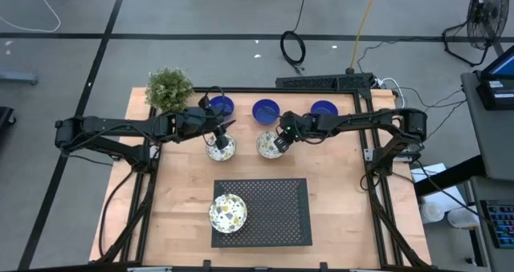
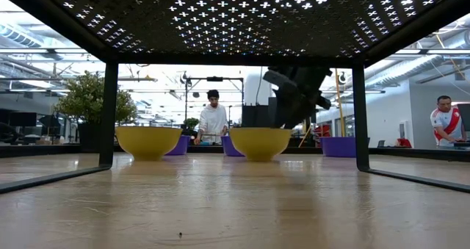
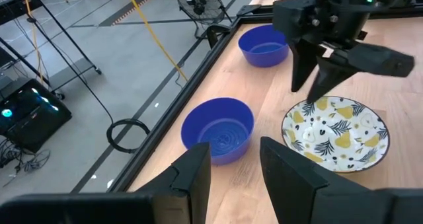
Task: Pick & Place Mini bowls
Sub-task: Stack the right patterned yellow bowl on the patterned yellow bowl on the shelf
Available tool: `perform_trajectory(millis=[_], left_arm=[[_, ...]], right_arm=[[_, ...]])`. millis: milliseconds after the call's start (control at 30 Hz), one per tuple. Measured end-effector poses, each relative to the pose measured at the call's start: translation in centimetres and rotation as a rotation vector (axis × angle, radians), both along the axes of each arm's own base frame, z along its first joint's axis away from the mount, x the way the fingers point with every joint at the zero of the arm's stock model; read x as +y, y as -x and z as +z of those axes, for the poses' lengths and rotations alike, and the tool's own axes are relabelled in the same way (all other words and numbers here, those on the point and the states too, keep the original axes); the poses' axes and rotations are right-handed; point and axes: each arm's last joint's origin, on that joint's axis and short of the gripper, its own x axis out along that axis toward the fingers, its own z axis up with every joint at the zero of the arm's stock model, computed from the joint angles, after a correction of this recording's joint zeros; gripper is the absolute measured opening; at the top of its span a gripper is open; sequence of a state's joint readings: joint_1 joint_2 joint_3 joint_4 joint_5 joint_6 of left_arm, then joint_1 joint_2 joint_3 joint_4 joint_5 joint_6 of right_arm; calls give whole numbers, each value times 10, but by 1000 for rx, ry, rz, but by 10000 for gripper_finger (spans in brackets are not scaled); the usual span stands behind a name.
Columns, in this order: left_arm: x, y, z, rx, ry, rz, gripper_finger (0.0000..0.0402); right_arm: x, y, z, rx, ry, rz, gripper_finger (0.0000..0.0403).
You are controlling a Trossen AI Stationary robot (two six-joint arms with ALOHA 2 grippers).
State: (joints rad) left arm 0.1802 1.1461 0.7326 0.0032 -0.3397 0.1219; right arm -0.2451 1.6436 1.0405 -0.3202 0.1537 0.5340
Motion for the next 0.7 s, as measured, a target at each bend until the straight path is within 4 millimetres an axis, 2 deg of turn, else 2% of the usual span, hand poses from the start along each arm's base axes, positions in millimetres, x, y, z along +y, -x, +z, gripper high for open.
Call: perform_trajectory(millis=[133,700], left_arm=[[0,0,0,0,0,0,136],[0,0,0,-1,0,-1,136]], right_arm=[[1,-1,-4,0,-48,26,155],[4,4,-12,17,-63,12,138]])
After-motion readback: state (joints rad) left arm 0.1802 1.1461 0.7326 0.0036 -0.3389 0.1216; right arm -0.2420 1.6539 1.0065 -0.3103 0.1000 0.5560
